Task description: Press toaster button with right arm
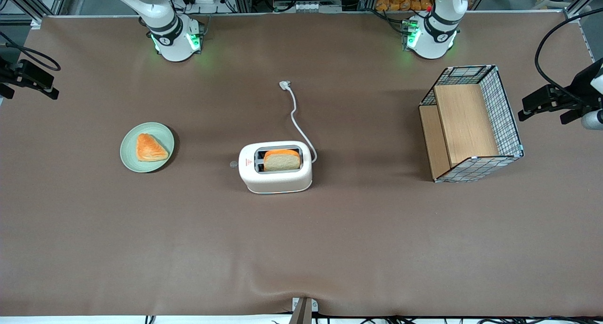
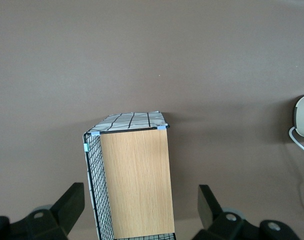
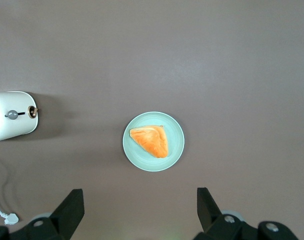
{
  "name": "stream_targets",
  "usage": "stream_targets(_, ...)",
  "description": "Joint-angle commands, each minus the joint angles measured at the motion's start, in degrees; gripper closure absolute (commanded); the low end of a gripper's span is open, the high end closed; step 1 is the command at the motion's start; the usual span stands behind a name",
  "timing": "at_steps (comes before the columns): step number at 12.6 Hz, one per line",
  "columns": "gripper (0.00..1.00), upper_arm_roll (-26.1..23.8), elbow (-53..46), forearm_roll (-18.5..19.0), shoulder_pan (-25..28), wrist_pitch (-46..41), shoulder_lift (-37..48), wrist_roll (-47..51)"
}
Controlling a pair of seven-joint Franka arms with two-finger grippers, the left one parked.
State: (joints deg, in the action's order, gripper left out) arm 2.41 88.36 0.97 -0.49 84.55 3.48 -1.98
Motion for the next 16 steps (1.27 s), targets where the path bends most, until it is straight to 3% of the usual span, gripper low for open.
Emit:
stream_targets(1, 0.00, 0.0, -0.9, -0.9, -0.5, -1.1, -0.1, -0.7)
stream_targets(16, 0.00, 0.0, -1.2, -2.1, -0.2, -0.4, -2.6, -0.7)
